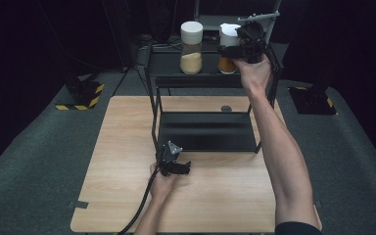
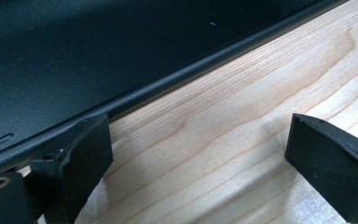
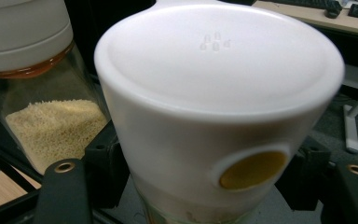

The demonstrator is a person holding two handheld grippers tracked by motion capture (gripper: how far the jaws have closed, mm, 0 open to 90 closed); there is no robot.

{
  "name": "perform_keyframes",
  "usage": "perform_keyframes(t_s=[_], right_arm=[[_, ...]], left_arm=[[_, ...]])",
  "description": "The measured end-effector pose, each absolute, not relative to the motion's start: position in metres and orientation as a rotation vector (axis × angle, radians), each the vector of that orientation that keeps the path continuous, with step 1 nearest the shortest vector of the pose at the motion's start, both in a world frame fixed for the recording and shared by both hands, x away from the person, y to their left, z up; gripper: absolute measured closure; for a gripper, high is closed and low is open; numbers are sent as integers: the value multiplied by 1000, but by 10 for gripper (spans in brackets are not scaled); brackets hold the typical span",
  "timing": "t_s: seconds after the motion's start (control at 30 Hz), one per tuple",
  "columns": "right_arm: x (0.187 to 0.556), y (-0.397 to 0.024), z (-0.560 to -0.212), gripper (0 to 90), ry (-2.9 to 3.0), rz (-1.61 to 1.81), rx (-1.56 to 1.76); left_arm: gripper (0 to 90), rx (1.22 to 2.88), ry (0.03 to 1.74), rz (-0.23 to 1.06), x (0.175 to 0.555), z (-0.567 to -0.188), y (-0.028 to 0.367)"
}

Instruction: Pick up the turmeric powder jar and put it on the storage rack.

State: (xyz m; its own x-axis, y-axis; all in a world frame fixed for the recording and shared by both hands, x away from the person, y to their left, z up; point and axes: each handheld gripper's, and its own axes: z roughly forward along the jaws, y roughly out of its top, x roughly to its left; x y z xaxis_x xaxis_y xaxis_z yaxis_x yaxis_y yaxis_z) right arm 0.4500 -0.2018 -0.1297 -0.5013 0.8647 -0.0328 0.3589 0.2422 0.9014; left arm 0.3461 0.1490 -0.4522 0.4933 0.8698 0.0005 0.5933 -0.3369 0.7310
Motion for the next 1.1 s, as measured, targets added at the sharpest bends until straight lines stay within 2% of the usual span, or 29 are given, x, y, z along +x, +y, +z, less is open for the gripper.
perform_keyframes(t_s=[0.47, 0.73, 1.1], right_arm=[[449, -208, -139, 284, 1963, 1259, 1112], [450, -222, -137, 99, 2000, 1356, 1135], [432, -226, -144, 59, 1958, 1335, 1101]], left_arm=[[71, 2059, 1198, 522, 346, -452, 149], [71, 2060, 1199, 522, 346, -452, 149], [71, 2061, 1199, 521, 346, -452, 149]])
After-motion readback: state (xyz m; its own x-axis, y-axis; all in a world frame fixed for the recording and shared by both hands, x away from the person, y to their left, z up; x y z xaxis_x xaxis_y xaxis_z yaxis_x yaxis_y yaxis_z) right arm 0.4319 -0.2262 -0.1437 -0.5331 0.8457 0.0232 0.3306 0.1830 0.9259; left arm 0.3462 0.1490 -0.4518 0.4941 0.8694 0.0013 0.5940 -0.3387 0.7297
